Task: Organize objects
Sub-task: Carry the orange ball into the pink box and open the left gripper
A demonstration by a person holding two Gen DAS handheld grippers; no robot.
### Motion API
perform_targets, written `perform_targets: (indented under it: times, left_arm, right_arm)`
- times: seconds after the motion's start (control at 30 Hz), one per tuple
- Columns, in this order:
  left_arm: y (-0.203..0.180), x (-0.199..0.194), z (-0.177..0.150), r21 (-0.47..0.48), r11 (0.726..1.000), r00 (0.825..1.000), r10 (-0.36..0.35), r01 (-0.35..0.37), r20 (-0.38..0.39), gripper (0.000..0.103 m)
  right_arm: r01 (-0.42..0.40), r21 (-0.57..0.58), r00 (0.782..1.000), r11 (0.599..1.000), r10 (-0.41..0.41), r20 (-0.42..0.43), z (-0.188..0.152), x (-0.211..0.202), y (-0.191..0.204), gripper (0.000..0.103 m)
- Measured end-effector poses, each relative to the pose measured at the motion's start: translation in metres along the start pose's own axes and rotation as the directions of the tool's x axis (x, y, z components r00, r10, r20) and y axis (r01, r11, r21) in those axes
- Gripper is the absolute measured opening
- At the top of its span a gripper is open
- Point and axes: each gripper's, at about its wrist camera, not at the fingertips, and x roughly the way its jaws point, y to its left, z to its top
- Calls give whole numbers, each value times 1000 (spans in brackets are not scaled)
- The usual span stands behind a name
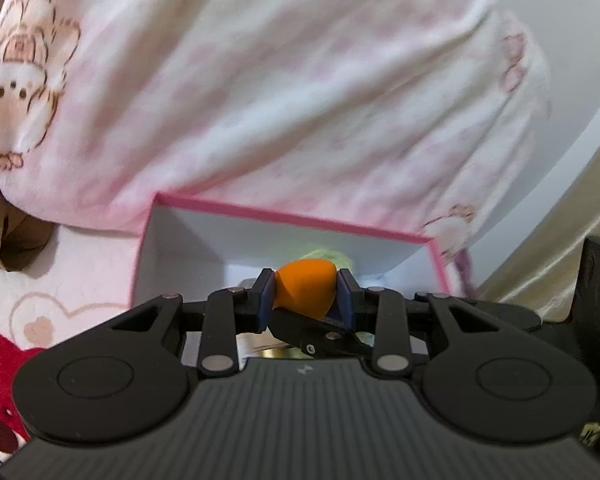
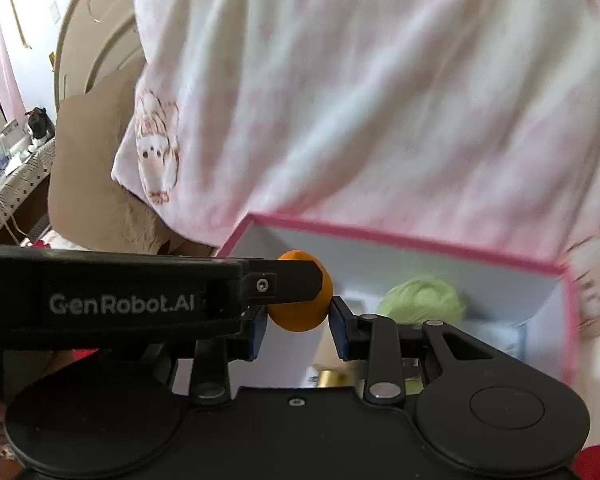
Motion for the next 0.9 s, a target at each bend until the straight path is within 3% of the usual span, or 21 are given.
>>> perform_targets:
  times: [0.17, 0.43, 0.7, 0.9]
  left_arm:
    - [18, 18, -5, 16, 998, 998, 58, -57, -36, 32]
    - [33, 37, -10, -3, 995, 993, 97, -98, -59, 31]
    - [45, 40, -11, -66, 992, 994, 107, -107, -10, 31]
    - [49, 34, -9, -96, 990, 994, 108, -108, -1, 40]
  right_arm:
    - [-25, -10, 998, 1000, 25, -59, -3, 34, 5, 38]
    - [11, -91, 995, 996, -20, -100, -4, 61, 17, 40]
    - [52, -157, 989, 986, -73, -129, 5, 75, 23, 40]
    - [79, -181, 989, 980, -101, -112, 10, 76, 25, 43]
